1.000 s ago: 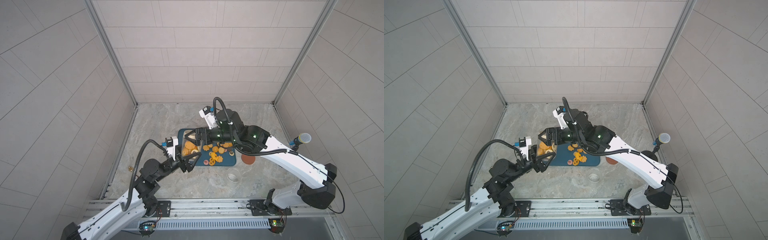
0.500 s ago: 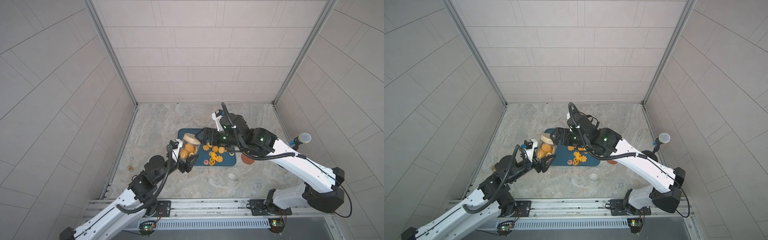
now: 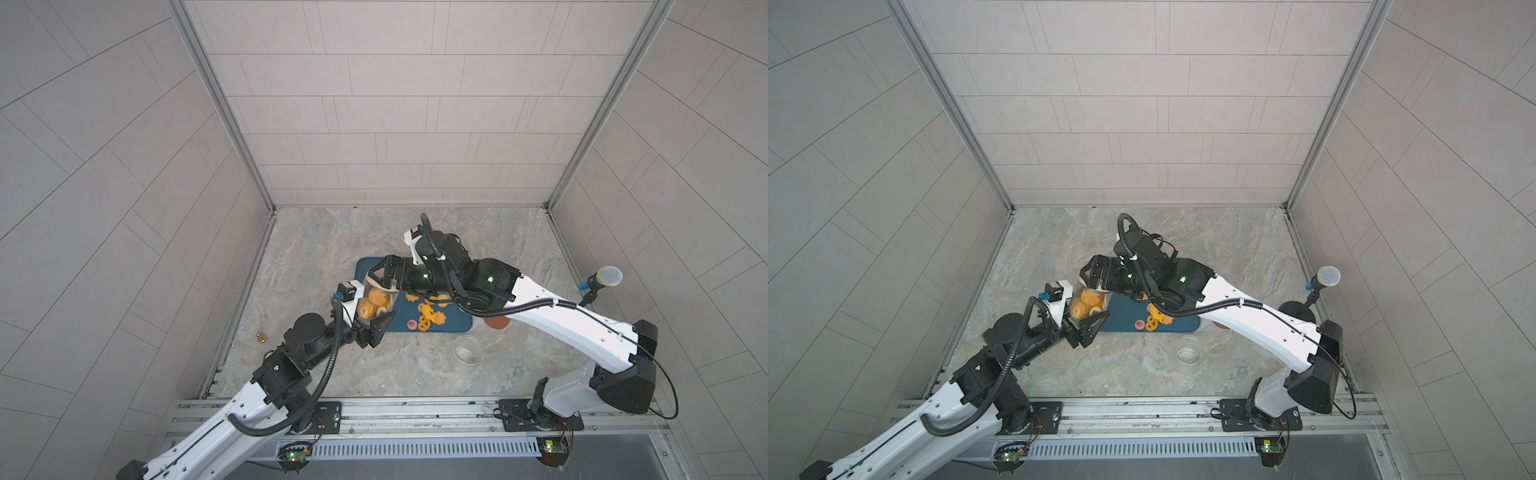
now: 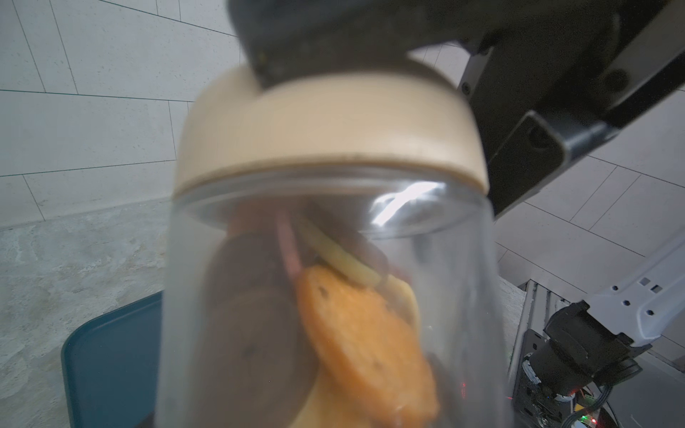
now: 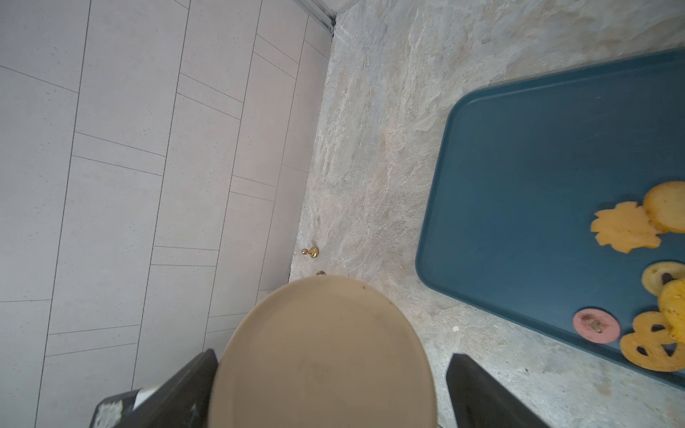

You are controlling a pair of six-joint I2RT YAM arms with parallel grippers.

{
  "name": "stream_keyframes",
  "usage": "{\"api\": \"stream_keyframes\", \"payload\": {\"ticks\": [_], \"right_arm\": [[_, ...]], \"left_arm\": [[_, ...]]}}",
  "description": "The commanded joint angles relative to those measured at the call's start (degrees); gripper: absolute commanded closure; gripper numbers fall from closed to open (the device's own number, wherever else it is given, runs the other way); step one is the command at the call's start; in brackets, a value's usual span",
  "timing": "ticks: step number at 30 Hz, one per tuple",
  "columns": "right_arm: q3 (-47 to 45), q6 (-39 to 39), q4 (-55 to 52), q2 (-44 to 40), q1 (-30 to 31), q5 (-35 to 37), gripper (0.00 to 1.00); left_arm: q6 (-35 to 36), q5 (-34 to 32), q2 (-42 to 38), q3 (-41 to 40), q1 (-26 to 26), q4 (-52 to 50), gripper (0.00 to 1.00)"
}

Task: Pour the cookies out of the jar
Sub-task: Unscrew the lid from the jar.

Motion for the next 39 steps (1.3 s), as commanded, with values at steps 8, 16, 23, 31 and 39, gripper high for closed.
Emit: {"api": "stream_keyframes", "payload": {"ticks": [8, 16, 23, 31, 39], "right_arm": [[3.4, 0.3, -1.0, 2.7, 0.3, 0.3, 0.10], [0.5, -2.1, 5.3, 1.2, 0.2, -4.8, 0.33], [-3.5, -7.4, 13.5, -1.4, -2.0, -16.9, 0.61], [0.7, -11.1, 3.8, -2.5, -2.0, -13.2, 0.02], [6.8, -14.0, -11.0, -4.1, -2.4, -1.0, 0.00]], "left_arm": [[0.7, 0.5, -1.7, 1.9, -0.4, 7.4, 1.00], [-4.6, -1.0, -2.6, 0.6, -0.3, 10.3, 1.00], [-20.0, 17.1, 0.1, -2.8, 0.7, 31.3, 1.00], [-20.8, 17.8, 4.9, -1.0, 1.0, 33.1, 1.00], [-6.8, 11.6, 1.4, 3.2, 1.0, 13.1, 1.00]]}}
